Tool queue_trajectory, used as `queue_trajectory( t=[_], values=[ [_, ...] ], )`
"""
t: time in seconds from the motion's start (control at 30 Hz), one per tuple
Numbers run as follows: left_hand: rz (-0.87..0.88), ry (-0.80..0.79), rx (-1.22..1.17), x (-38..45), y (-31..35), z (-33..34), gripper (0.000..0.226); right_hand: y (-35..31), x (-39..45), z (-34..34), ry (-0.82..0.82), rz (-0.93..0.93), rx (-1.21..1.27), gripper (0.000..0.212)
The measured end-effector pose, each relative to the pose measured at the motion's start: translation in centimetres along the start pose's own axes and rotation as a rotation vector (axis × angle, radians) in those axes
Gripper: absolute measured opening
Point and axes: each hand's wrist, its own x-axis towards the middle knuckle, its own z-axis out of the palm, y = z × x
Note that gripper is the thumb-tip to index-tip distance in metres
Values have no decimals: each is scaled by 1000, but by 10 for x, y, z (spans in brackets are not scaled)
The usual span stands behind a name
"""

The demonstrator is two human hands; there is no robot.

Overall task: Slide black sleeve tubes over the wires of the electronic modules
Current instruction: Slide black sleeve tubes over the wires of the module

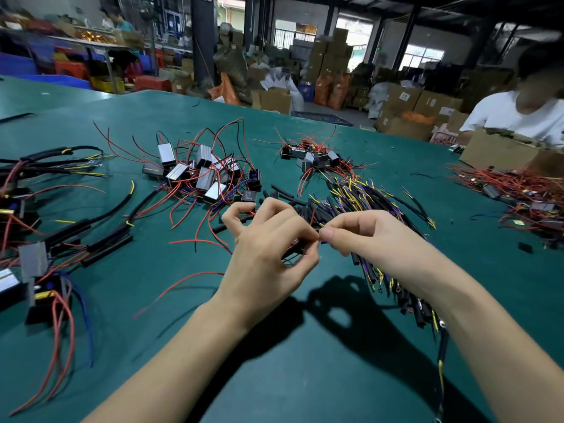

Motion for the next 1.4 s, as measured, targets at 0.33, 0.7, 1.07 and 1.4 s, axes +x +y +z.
queue_trajectory(
  t=[0.33, 0.7, 1.07, 1.4],
  values=[
    [-88, -46, 6, 2, -3, -1, 6, 7, 4, 6, 69, -140, -65, 11],
    [-434, -308, -330, 14, -11, -9, 19, 14, 5, 13, 254, -522, -750, 7],
    [-531, -429, -659, 18, -18, -17, 11, 12, 3, 13, 216, -513, -697, 11],
    [-378, -301, -379, 16, -8, -18, 3, 15, 2, 9, 110, -245, -230, 7]
  ],
)
